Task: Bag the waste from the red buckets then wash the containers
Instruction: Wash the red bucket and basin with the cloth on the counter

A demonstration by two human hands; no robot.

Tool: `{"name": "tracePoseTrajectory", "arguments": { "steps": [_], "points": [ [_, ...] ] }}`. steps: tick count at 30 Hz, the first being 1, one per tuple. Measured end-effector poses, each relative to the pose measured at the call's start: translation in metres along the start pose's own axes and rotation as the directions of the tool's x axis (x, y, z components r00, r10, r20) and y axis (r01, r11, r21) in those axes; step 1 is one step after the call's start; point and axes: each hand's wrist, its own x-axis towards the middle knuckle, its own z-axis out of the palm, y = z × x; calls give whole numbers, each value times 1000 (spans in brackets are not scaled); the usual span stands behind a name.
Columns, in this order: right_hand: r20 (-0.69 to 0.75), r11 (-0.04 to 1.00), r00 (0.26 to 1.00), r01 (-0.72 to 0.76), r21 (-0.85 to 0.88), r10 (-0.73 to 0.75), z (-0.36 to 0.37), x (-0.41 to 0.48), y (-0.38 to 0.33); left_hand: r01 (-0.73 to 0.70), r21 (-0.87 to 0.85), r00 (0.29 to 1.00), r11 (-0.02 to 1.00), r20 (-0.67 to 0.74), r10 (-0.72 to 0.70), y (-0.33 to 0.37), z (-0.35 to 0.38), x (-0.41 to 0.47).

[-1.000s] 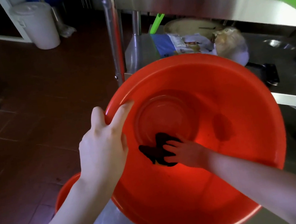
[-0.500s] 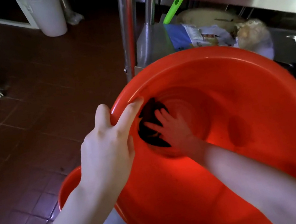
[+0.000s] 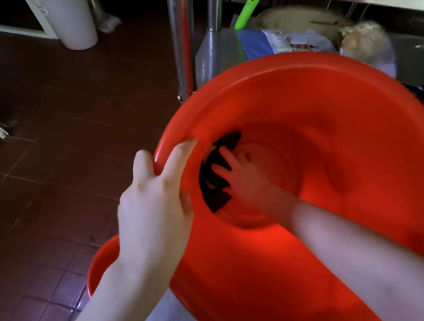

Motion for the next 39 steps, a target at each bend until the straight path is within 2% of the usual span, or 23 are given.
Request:
{"name": "tracePoseTrajectory", "arguments": {
  "steps": [3,8,10,12,14,16,20,23,26,29,32,36,39],
  "points": [
    [104,982,976,189,10,-189,11,-11,-17,128,-68,992,990,23,-126,5,8,-3],
    [229,923,903,383,-47,-363,16,-28,-18,113,-57,994,992,18,-112,2,11,2],
    [213,895,885,438,-80,-414,19,-38,-20,127,-65,992,990,30,-126,3,10,6],
    [203,868,885,457,-193,-420,22,-41,-16,109,-71,994,991,37,-107,5,9,5],
    [204,853,909,413,-319,-363,25,-37,-10,79,-76,996,994,41,-76,5,7,1],
    [152,878,946,322,-354,-286,21,-28,-10,58,-75,997,995,53,-54,3,4,-1],
    [59,949,983,181,-257,-172,8,-1,-15,30,-46,998,998,59,-27,-3,-2,1],
    [-17,965,1000,-12,-263,8,-5,15,1,23,-42,999,999,35,-21,-3,-4,-1],
    [-77,950,975,-222,-218,210,-13,13,28,48,-51,999,998,22,-47,0,-3,-4],
    [-7,912,924,-379,-155,383,-14,-9,57,56,-57,998,997,6,-56,2,-1,-8],
    [79,869,870,-474,-139,487,-2,-47,63,47,-59,999,997,2,-47,4,-2,-11],
    [231,863,834,-460,-210,501,18,-82,36,30,-62,1000,998,-1,-30,7,-1,-15],
    [297,919,870,-380,-103,393,23,-83,13,20,-56,1000,998,-8,-21,6,-1,-15]
  ]
}}
